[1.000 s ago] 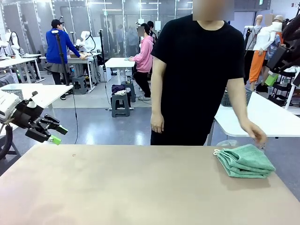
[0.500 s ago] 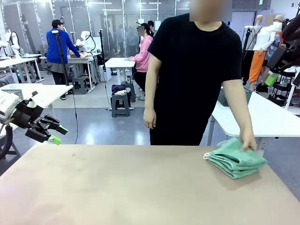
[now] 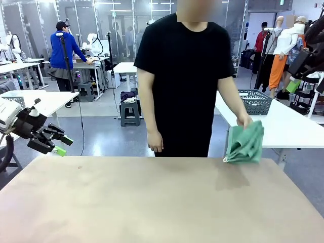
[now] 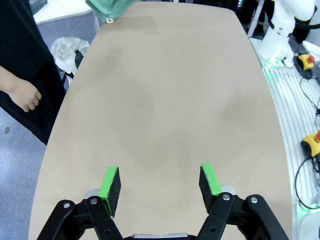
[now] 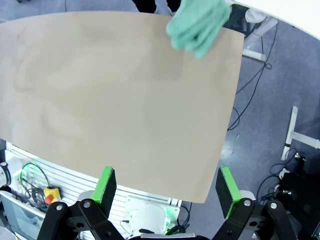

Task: Fold the towels and place them in the basket.
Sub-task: Stack the folded Towel with hook on the right side of the table.

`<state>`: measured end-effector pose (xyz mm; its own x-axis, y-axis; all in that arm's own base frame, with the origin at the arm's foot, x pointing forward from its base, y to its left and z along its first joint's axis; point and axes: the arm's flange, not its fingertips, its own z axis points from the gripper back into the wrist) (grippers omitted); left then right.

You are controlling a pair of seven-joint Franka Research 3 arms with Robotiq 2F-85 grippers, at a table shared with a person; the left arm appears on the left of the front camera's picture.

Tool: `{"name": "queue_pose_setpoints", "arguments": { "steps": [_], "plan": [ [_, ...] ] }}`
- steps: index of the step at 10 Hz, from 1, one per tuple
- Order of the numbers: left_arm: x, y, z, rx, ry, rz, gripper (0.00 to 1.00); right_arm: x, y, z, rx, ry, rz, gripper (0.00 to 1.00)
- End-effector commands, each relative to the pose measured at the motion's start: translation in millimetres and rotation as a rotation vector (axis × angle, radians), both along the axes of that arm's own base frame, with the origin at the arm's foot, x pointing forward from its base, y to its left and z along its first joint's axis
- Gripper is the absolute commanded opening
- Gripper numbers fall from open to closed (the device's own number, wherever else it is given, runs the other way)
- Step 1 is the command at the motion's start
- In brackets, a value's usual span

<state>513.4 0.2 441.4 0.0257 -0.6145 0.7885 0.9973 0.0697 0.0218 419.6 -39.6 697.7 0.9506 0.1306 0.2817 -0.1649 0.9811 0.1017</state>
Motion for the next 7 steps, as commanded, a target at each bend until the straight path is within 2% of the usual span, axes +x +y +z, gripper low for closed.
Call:
{"name": "queue_pose_setpoints", "arguments": {
  "steps": [1,7],
  "plan": [
    [-0.7,0.5,0.6,0.003,-0.001,-0.002,0.80,2.8,0.9,2.5,0.015,0.000,0.000,1.00],
    [-0.7,0.5,0.6,0.003,-0.001,-0.002,0.80,2.8,0.9,2.5,0.015,0.000,0.000,1.00]
  ]
}}
